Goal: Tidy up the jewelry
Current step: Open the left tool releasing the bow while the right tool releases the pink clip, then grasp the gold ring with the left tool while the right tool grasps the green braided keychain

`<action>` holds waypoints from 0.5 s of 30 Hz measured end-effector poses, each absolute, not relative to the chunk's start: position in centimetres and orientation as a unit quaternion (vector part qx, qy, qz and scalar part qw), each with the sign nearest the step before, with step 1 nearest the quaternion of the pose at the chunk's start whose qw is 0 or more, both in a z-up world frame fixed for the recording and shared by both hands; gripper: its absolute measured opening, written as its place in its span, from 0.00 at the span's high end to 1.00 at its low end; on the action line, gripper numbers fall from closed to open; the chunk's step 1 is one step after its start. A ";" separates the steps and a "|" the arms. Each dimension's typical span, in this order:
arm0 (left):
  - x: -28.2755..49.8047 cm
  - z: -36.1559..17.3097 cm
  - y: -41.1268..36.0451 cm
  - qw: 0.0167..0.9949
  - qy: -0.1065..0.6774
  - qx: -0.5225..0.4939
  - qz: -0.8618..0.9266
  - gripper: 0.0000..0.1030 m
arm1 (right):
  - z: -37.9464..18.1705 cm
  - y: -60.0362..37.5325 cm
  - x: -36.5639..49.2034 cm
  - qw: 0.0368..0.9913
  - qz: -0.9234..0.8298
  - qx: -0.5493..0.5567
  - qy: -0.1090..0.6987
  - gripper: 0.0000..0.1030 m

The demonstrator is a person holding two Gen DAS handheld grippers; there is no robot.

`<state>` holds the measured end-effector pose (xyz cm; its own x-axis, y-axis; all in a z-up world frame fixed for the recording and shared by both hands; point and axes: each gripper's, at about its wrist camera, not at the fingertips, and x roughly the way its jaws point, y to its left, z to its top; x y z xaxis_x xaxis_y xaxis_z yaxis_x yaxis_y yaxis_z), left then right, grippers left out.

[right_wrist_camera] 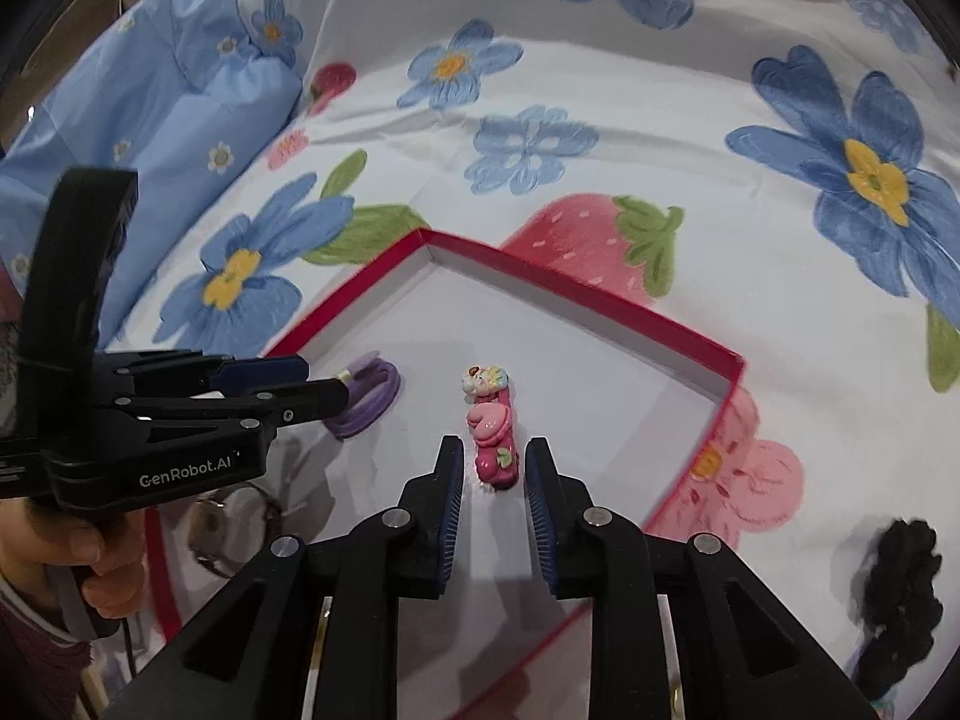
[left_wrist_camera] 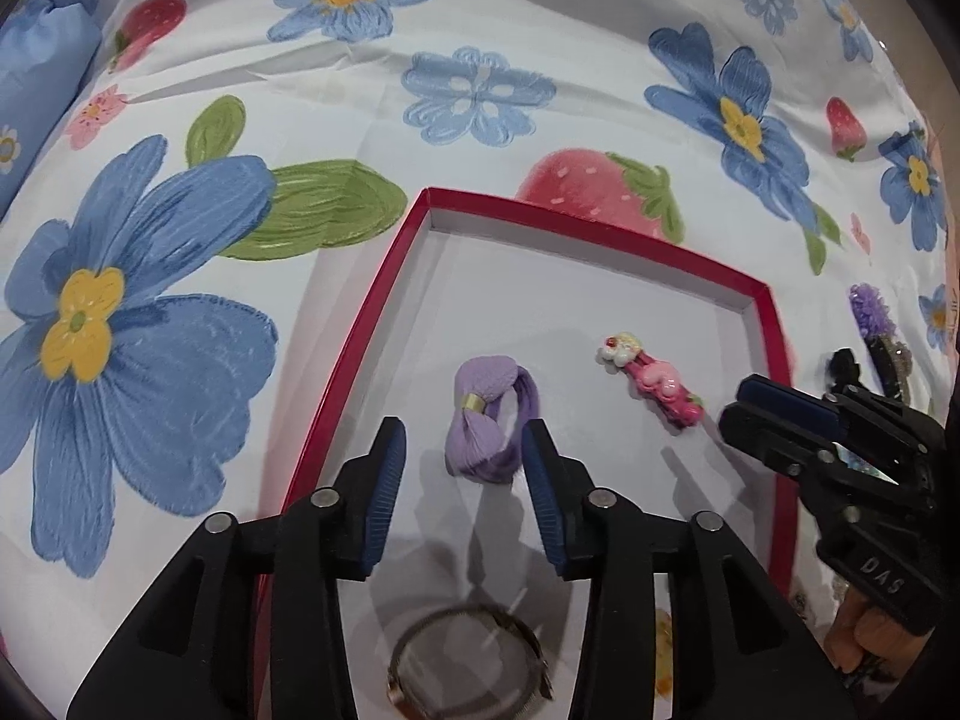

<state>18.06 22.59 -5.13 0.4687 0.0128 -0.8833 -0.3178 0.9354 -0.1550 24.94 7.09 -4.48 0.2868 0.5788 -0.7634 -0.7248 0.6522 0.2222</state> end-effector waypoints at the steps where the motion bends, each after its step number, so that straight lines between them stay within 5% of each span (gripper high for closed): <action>1: 17.8 -4.8 22.4 0.846 0.502 -0.153 0.098 0.61 | -4.1 6.5 24.7 0.801 0.408 -0.075 0.433 0.75; 15: 13.8 0.0 19.0 0.872 0.447 -0.187 0.070 0.49 | -0.4 -4.1 22.3 0.842 0.363 0.021 0.398 0.66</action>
<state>13.80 18.95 0.03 0.5914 -0.0452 -0.8051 -0.2890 0.9202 -0.2640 22.29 -4.12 -0.38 0.4184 0.6285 -0.6557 -0.5952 0.7351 0.3247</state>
